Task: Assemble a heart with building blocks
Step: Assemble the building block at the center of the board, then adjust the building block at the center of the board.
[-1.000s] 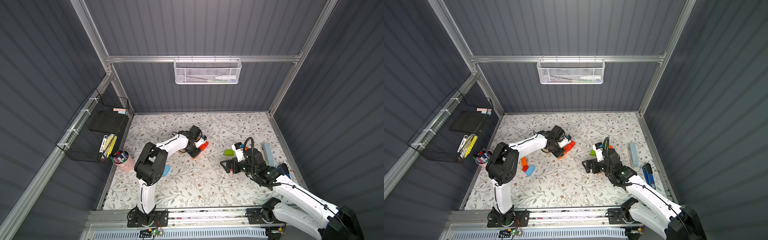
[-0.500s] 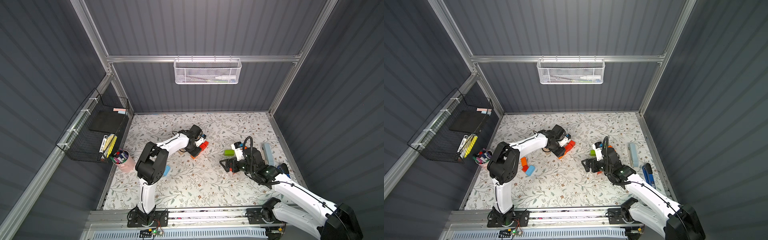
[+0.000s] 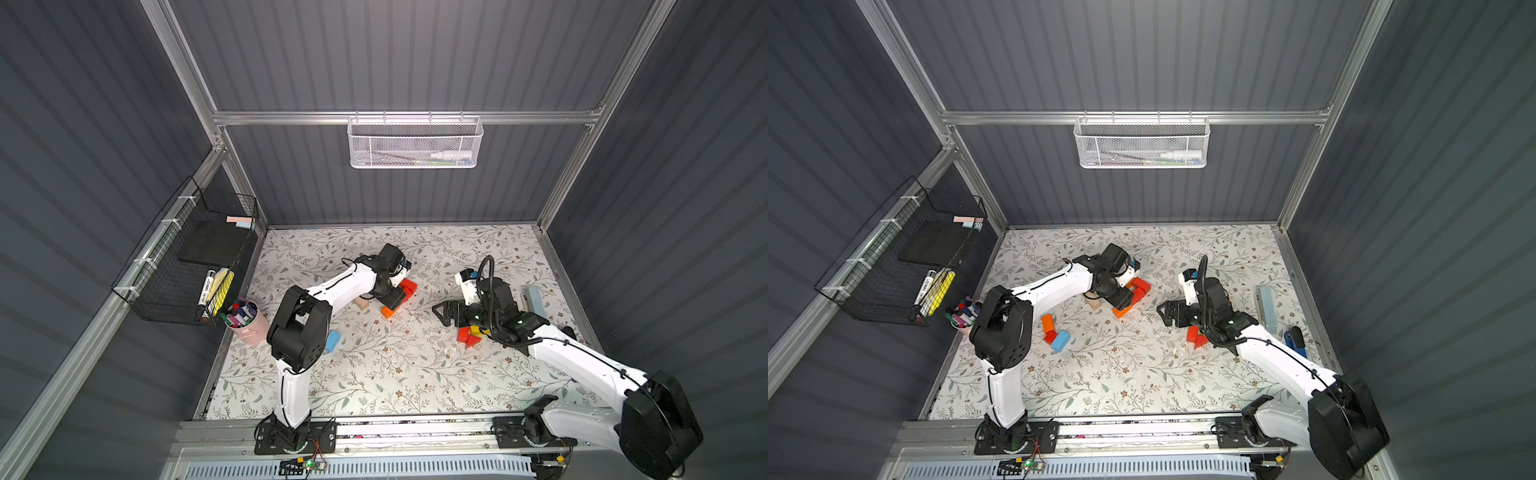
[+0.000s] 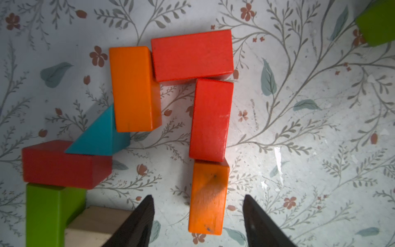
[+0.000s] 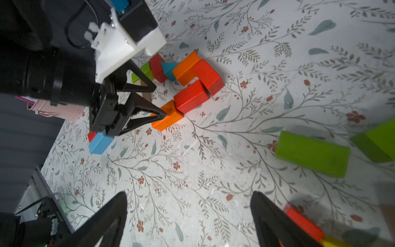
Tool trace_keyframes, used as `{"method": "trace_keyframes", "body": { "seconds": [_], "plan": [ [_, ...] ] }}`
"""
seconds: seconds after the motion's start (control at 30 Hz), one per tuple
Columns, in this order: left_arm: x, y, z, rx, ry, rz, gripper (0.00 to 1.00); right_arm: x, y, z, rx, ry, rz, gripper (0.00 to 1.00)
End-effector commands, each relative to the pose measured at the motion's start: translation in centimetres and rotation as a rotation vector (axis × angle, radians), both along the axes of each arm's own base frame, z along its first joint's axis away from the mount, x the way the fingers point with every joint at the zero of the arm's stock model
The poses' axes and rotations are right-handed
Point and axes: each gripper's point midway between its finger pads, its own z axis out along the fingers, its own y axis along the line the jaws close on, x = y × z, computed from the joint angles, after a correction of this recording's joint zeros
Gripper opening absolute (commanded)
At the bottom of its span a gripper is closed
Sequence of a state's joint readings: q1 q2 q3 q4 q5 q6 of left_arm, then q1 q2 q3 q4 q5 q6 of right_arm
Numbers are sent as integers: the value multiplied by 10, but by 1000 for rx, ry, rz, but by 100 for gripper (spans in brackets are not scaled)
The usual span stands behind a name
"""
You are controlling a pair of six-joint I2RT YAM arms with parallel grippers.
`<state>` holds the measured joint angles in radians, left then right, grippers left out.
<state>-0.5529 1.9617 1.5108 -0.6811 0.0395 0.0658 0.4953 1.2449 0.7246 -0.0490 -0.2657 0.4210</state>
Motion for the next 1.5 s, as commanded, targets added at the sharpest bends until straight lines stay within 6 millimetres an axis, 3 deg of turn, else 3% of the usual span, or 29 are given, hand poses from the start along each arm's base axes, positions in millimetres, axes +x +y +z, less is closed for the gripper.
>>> {"method": "trace_keyframes", "body": {
  "seconds": [0.0, 0.37, 0.63, 0.83, 1.13, 1.47],
  "plan": [
    [-9, 5, 9, 6, 3, 19, 68, 18, 14, 9, 85, 38, 16, 88],
    [-12, 3, -10, 0, 26, 4, 64, 82, 33, -13, 152, 132, 15, 81],
    [-12, 0, -21, -3, 41, -3, 60, 120, 53, -46, 198, 208, 23, 69],
    [-15, 1, -27, 5, 54, -10, 60, 147, 64, -68, 210, 252, 12, 67],
    [-20, 1, -38, 22, 87, -21, 59, 161, 71, -86, 217, 290, 12, 65],
    [-20, 1, -49, 34, 101, -15, 44, 160, 77, -95, 235, 314, 35, 62]
  ]
}}
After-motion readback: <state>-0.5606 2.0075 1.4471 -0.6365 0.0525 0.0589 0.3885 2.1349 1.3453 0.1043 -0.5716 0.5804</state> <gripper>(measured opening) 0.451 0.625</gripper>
